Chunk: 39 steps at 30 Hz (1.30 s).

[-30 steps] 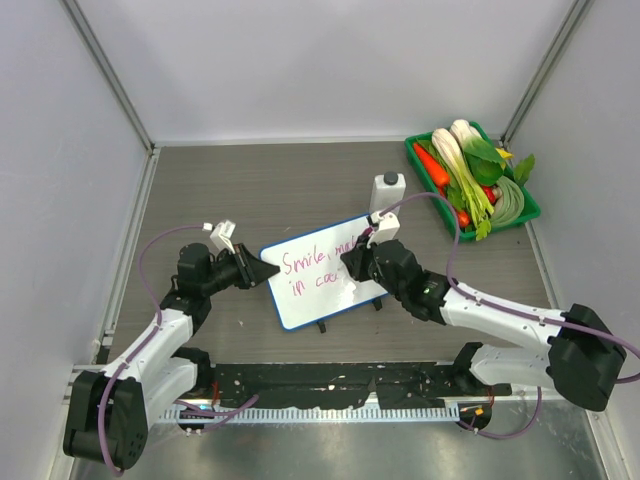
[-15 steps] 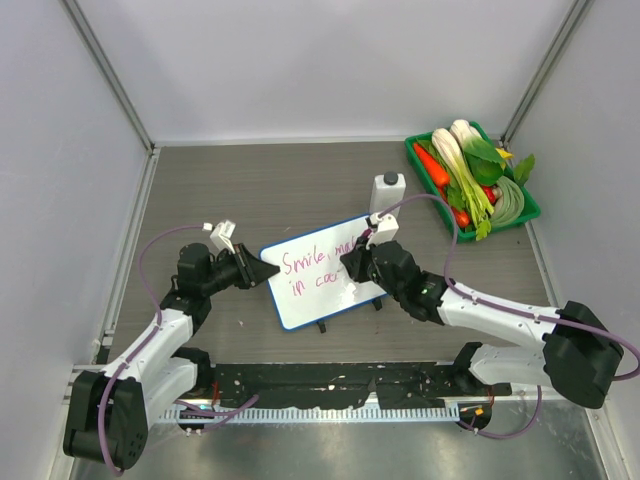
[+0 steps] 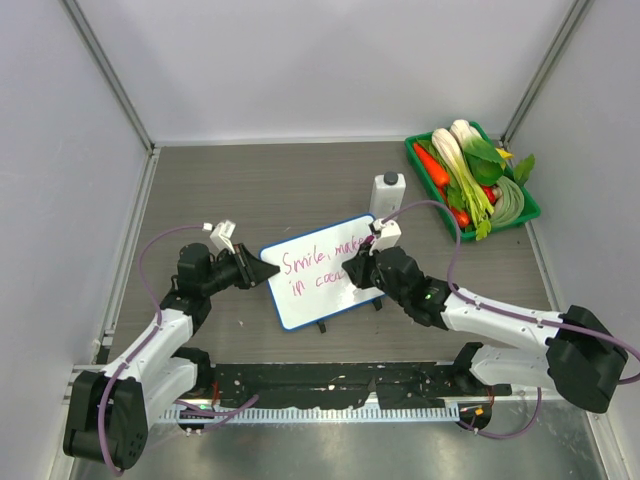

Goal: Write a sentence on the whiteboard
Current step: Write with the whiteboard marker on the whiteboard.

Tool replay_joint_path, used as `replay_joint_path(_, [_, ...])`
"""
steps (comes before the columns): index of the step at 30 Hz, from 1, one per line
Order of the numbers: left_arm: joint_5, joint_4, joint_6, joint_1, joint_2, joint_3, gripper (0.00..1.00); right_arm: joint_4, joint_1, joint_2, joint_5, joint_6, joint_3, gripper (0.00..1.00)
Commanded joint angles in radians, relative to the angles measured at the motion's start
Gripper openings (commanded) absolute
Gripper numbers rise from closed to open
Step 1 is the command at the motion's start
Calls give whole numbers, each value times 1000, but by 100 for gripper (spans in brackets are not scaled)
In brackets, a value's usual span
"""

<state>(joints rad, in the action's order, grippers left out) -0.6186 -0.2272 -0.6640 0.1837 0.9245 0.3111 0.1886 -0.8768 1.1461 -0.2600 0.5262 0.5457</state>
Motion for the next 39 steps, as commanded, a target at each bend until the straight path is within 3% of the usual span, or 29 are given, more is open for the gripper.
replay_joint_path(1, [158, 37, 115, -18, 10, -15, 0, 5, 4, -2, -7, 11, -21, 1])
replay_joint_path(23, [161, 38, 115, -18, 0, -20, 0, 29, 4, 12, -79, -37, 71, 1])
replay_joint_path(39, [161, 38, 116, -18, 2, -20, 0, -18, 4, -6, -85, -51, 51, 1])
